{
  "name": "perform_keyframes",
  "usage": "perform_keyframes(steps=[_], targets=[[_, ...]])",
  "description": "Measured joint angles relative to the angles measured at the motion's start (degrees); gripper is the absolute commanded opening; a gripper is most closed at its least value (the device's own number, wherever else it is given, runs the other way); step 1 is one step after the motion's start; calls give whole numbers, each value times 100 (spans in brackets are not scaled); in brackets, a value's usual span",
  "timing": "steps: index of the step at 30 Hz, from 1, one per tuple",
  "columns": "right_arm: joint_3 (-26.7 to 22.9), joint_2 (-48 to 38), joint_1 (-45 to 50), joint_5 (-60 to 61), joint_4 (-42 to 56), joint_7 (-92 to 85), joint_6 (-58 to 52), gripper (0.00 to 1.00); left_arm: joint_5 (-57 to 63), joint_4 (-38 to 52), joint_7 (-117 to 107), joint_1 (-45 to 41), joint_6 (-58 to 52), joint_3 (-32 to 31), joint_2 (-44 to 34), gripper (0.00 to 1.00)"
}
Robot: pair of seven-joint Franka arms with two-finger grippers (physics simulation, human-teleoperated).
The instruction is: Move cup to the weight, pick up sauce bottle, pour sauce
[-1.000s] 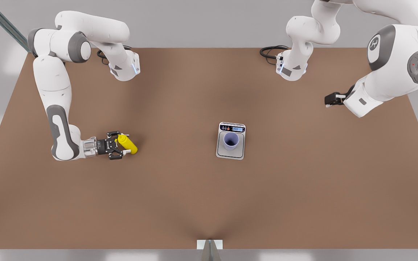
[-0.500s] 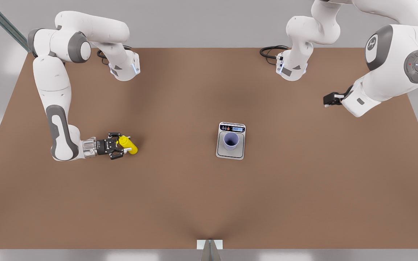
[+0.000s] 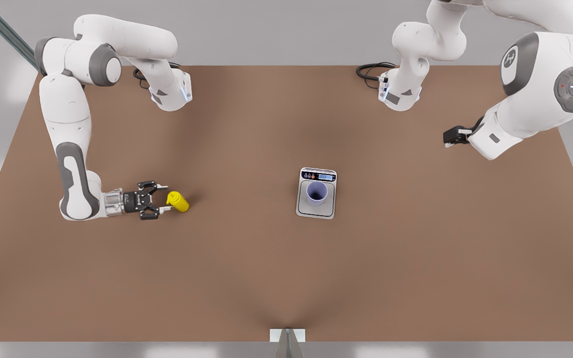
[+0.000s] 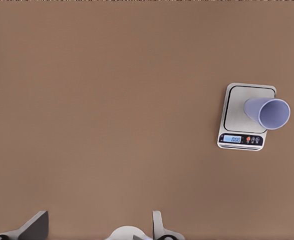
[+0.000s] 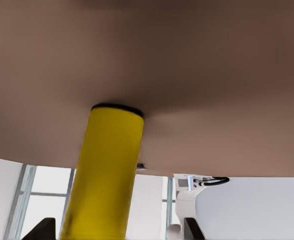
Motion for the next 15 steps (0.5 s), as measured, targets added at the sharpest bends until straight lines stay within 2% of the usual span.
perform_keyframes(steps=[4, 7, 9, 11, 12, 13, 15], targets=[[-129, -18, -133, -90, 218, -11, 132, 100, 6, 8, 0, 2, 0, 1, -6, 100], [-221, -262, -151, -1254, 1456, -2, 115, 100, 17, 8, 0, -1, 8, 0, -14, 100], [-178, -955, 194, -2490, 2154, -346, 130, 100, 21, 8, 0, 9, 8, -26, 0, 100], [-164, -2029, 843, -3754, 2423, -530, 132, 100, 23, 8, 0, -10, 17, -32, 0, 100], [3, -2528, 1256, -4631, 2476, -531, 132, 100, 24, 6, 0, -9, 17, -27, 0, 100], [743, -2906, 1235, -5345, 2441, -531, 290, 100, 24, 6, 0, 8, 22, -35, 0, 100], [1302, -3202, 989, -5643, 2290, -614, 428, 100, 25, 8, 0, 5, 17, -35, 0, 100]])
